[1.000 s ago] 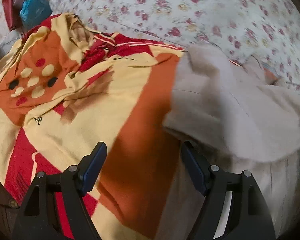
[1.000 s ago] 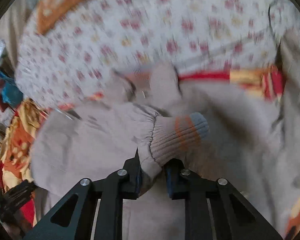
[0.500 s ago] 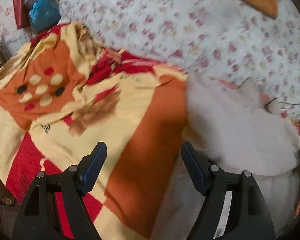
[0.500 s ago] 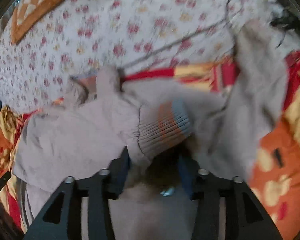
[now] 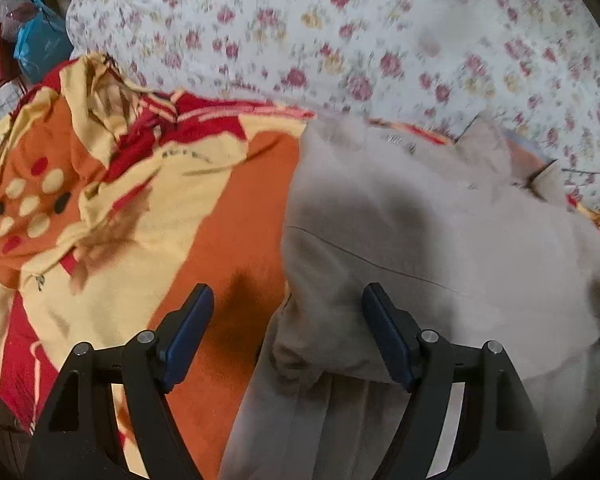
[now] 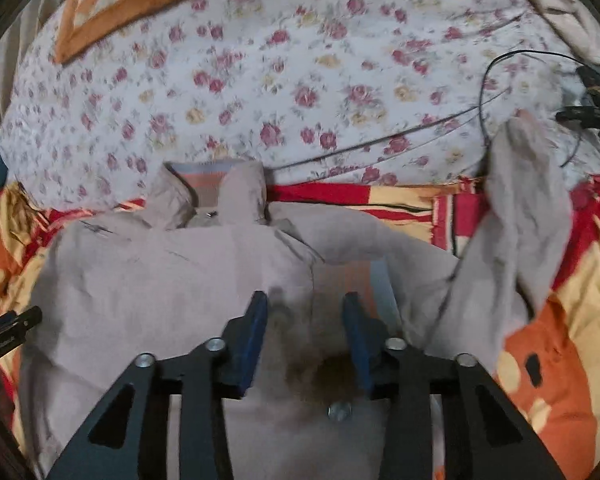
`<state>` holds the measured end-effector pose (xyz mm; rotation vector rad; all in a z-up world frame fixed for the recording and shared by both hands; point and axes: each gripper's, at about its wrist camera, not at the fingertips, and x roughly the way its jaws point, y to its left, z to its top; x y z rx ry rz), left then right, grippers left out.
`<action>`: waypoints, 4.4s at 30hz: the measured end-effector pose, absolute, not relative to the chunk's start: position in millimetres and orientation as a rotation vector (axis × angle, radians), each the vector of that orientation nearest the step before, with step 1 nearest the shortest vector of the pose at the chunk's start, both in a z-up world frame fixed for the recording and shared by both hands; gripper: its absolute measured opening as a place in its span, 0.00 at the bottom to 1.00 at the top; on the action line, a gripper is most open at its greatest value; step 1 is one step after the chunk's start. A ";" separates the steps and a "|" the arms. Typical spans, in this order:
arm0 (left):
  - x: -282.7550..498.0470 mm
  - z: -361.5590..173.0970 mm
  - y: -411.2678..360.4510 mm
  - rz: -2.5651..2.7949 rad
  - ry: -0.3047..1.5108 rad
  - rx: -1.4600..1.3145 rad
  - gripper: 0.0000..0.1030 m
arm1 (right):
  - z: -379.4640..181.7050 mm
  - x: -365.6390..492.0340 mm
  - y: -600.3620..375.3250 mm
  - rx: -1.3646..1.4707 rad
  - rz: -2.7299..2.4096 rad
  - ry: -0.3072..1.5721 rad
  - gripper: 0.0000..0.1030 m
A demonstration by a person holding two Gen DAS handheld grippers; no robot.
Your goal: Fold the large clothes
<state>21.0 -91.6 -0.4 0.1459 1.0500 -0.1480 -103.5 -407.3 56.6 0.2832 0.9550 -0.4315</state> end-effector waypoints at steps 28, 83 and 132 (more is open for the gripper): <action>-31.3 35.0 -121.5 -0.289 0.986 0.114 0.83 | 88.4 -134.6 -476.1 0.335 -0.581 0.885 0.72; 20.6 0.1 -192.3 -0.401 1.147 0.070 0.21 | 71.2 -189.2 -431.3 0.432 -0.237 0.889 0.66; 28.7 10.0 -145.8 -0.137 1.023 0.169 0.84 | 36.9 -126.0 -464.4 0.400 -0.382 1.023 0.44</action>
